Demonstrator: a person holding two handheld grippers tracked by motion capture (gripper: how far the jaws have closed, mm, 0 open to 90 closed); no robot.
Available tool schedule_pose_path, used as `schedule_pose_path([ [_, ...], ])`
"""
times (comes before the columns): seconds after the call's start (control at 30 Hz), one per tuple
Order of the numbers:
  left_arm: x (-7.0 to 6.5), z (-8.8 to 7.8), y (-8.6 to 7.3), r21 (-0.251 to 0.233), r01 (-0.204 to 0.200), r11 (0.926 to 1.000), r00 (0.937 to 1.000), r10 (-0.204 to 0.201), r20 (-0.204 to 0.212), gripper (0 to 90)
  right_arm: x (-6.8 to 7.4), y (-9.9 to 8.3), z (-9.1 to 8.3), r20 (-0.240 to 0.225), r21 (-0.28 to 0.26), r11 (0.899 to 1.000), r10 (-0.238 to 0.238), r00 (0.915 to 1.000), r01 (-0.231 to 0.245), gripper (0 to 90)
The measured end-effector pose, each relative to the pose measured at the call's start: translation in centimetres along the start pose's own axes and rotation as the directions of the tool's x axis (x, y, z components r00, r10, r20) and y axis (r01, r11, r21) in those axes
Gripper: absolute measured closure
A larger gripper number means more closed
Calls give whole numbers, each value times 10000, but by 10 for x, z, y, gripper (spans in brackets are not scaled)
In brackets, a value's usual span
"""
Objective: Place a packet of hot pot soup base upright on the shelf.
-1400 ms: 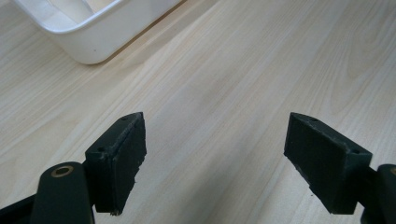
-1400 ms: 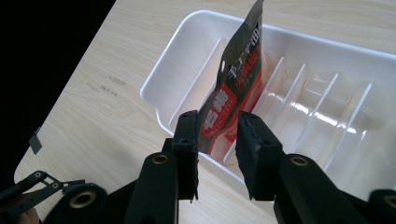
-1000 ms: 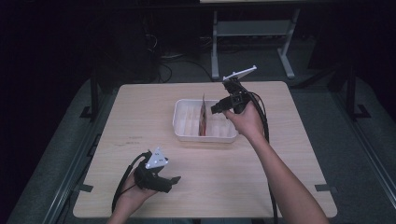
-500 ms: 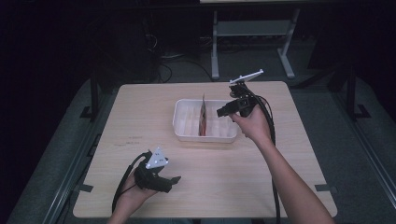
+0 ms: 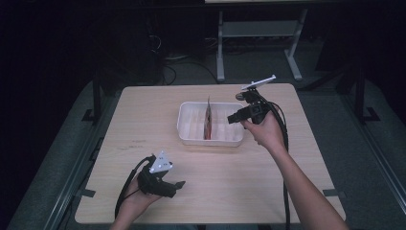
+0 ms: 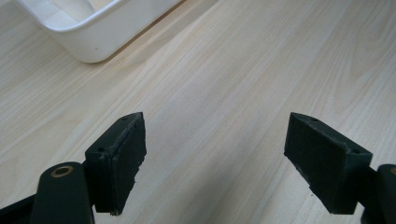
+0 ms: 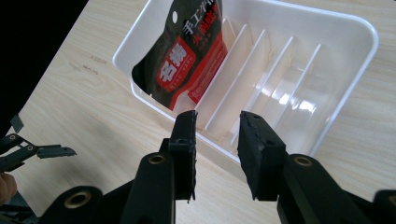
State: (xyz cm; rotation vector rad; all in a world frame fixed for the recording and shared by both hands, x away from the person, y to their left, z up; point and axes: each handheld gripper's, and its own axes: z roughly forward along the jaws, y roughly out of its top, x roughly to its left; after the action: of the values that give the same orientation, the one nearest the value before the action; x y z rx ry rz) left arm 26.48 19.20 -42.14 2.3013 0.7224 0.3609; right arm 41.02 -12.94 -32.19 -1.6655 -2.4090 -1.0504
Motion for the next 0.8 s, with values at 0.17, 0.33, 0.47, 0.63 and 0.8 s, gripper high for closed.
schedule_pose_path([
  [0.17,0,0,0,-20,21,10000,10000,-21,-18,205,-3,-4,-2,34,22,9999,-118,9999,118,646],
  [0.33,1,-1,0,6,18,10000,10000,-18,-34,204,-7,-10,-4,146,107,9996,-260,9996,258,628],
  [0.47,1,-1,-1,10,20,10000,10000,-20,-41,204,-11,-14,-6,178,155,9995,-282,9994,280,614],
  [0.63,1,-1,-1,-34,65,10000,10000,-65,-50,204,-16,-18,-8,226,144,9993,-356,9991,353,599],
  [0.8,2,-2,-1,-40,86,10000,9999,-87,-76,204,-20,-25,-11,244,190,9993,-311,9992,307,587],
])
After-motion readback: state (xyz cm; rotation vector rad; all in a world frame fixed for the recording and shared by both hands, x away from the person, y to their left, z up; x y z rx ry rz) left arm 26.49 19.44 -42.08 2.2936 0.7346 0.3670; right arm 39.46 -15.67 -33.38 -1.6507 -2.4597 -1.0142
